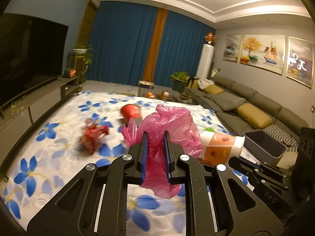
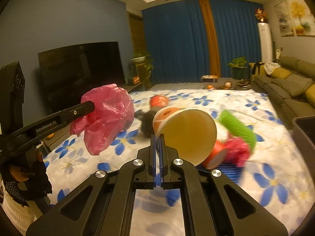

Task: Collect trash
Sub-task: 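Carry the pink bag and paper cup to the grey bin and release both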

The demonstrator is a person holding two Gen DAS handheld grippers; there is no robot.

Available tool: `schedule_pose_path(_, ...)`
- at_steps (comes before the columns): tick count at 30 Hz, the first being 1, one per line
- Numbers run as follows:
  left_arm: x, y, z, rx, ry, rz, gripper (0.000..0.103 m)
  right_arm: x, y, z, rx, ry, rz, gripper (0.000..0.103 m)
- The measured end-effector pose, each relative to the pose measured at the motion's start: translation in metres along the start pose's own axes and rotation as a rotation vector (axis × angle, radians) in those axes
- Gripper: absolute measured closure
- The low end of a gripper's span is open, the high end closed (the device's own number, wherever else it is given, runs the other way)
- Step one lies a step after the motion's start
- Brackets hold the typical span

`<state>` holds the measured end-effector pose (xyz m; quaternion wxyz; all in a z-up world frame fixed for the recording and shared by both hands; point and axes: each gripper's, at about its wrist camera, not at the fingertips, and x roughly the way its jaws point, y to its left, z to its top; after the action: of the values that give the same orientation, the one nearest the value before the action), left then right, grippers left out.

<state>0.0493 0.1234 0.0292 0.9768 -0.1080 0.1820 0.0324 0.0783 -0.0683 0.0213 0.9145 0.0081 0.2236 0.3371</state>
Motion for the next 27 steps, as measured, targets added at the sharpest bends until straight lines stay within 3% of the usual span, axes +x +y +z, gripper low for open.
schedule_pose_path(27,0.073,-0.185,0.001,0.220,0.054,-0.295,0.089,-0.087,-0.151,0.002,0.118,-0.118,-0.416,0.100)
